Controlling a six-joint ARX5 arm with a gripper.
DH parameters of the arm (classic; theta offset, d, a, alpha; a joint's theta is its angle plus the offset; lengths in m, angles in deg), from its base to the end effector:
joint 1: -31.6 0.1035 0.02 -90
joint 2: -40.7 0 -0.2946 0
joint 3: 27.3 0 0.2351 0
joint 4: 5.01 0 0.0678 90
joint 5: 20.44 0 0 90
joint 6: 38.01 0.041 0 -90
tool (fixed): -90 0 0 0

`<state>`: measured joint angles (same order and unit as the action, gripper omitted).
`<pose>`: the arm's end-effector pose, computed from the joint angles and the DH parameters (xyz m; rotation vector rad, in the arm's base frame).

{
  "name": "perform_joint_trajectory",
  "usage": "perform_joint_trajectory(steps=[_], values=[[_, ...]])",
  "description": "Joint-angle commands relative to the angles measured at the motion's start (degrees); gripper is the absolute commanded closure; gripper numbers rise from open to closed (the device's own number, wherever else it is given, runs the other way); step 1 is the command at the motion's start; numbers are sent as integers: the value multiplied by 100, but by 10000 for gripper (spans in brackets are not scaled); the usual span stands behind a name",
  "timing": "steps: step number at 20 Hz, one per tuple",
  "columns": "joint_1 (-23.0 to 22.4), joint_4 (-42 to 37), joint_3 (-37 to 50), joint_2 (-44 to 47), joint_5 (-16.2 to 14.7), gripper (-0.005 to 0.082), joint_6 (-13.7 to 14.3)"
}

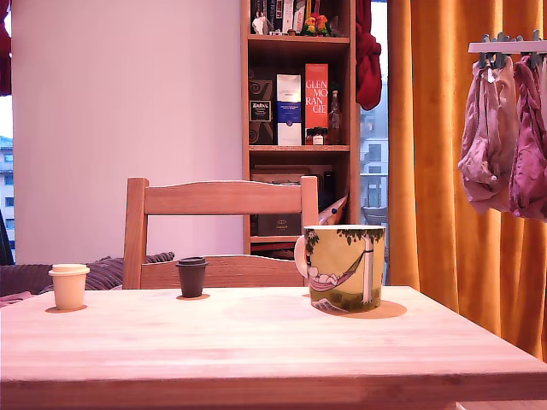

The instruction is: Pick up the coffee capsules on the table and drop them inside the coffee cup

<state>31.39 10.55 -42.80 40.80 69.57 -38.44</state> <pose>0.0609 -0.0002 0.1661 -0.0075 0.0028 -0.0035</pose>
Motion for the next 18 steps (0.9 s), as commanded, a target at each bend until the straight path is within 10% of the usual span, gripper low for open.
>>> perform_joint_trajectory(steps=[1,9,18], values=[[407,328,-208,658,-726,788,-623],[400,103,-208,658,-730,788,-643],[66,-376,-212,669,-1591,788,-879]])
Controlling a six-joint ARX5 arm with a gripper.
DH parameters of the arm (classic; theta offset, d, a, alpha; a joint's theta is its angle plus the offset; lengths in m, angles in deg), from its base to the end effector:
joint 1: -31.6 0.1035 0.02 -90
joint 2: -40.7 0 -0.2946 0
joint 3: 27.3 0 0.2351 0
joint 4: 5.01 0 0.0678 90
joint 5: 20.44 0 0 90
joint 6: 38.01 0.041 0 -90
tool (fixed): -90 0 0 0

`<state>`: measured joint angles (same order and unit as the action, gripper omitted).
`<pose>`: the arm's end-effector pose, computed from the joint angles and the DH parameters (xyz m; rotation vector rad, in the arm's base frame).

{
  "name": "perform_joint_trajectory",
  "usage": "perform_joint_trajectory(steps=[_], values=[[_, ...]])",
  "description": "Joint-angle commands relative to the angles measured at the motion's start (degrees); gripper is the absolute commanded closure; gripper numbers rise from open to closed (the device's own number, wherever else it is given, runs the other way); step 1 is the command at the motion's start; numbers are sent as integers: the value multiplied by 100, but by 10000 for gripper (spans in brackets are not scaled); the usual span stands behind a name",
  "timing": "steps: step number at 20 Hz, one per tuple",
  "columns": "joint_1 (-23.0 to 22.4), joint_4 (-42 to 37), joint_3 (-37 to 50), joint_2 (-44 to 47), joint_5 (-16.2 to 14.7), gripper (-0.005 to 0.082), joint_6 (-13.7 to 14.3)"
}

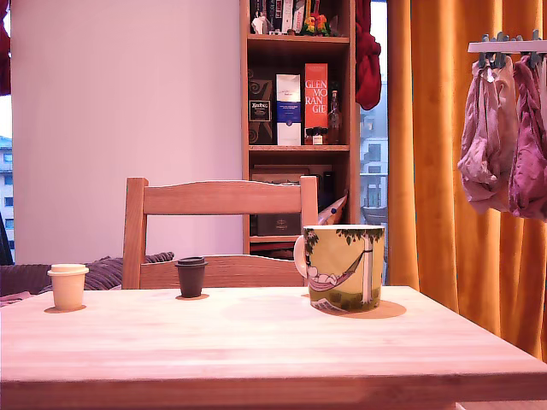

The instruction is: Pick up the coffee capsules on the table and drop them inside the coffee cup

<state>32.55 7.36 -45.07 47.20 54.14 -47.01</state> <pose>0.0653 -0.0098 0.1807 -0.1590 0.0389 -0.2505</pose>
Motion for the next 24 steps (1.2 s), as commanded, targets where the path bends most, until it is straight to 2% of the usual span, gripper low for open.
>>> perform_joint_trajectory(steps=[1,6,10,14,22,24], values=[[-153,-48,15,33,-85,788,-24],[-774,-22,15,402,-33,788,-17],[-1084,-26,17,787,236,788,48],[-1126,-46,17,929,308,788,153],[-1126,114,17,929,302,783,136],[-1126,105,17,931,304,734,92]])
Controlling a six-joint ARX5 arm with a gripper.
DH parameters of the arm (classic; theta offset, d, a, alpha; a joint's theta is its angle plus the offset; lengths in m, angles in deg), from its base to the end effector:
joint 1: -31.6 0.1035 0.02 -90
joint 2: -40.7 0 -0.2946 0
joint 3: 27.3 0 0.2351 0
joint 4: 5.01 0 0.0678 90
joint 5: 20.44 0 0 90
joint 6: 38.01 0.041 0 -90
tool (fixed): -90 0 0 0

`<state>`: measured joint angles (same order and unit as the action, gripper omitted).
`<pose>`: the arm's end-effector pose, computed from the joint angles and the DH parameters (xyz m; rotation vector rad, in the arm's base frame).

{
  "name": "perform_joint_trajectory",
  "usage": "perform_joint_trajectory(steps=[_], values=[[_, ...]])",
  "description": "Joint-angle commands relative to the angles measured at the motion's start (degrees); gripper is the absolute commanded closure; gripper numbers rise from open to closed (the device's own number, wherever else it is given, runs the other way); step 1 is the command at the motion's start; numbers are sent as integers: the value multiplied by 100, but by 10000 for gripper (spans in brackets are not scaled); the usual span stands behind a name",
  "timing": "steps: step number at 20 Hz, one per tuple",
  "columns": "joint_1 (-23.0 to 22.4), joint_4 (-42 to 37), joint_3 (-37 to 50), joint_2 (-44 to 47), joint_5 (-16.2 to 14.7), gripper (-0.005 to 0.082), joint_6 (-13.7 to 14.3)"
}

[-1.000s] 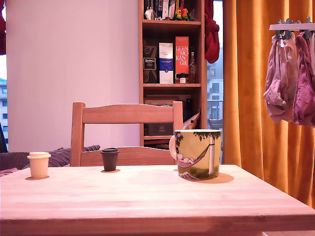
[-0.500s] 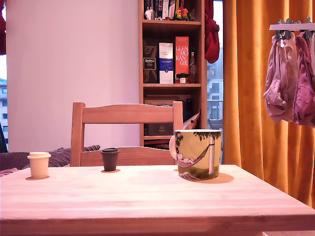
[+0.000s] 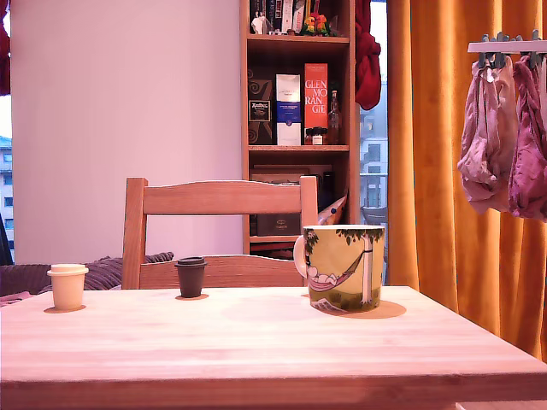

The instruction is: Pick up the coffee capsules on the table and drop them inside the coffee cup

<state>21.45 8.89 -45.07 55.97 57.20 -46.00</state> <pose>0.0737 -0.0221 0.1700 -0.1411 0.2272 -0.3770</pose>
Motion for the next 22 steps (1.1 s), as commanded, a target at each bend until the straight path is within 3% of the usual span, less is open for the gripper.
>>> perform_joint_trajectory(steps=[1,3,6,10,12,14,22], values=[[-15,-72,17,55,-4,660,-63],[-15,-188,17,120,4,457,-131],[-55,-240,20,380,0,258,-232],[-144,-802,24,1110,76,254,-33],[-142,-1071,24,1552,125,254,420],[-142,-1283,24,1996,223,254,557],[-142,-2916,24,3834,240,255,675]])
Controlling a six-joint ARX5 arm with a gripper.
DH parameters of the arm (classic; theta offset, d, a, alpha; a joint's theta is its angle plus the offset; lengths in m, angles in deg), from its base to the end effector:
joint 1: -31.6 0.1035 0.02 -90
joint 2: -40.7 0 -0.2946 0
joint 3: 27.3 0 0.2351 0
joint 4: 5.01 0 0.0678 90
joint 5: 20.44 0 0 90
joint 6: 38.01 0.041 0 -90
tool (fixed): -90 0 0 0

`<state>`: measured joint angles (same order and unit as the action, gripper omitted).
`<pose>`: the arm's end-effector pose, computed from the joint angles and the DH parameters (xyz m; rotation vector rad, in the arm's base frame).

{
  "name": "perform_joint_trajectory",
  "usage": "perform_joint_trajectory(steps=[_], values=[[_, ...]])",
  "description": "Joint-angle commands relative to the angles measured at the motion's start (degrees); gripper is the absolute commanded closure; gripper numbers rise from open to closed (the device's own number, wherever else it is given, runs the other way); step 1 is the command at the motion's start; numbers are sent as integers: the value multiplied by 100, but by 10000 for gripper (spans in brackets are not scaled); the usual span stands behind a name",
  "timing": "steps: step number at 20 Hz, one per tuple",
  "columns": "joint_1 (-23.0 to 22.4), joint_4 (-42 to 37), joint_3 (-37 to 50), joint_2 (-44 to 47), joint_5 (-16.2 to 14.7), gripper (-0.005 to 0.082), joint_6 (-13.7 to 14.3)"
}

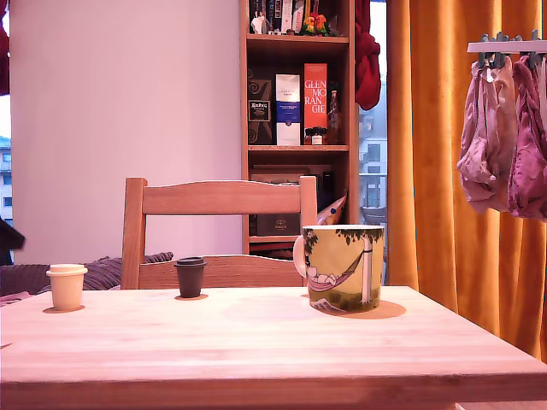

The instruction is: Pick up the coffee capsules on the table and drop them inside the coffee cup

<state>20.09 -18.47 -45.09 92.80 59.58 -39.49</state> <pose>0.1302 -0.0338 0.1649 -0.0204 0.3708 -0.3662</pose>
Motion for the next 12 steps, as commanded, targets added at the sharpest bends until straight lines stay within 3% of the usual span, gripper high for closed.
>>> perform_joint_trajectory(steps=[1,12], values=[[-7,-435,26,393,2,255,26],[-7,-3003,-4,2927,103,255,33]])
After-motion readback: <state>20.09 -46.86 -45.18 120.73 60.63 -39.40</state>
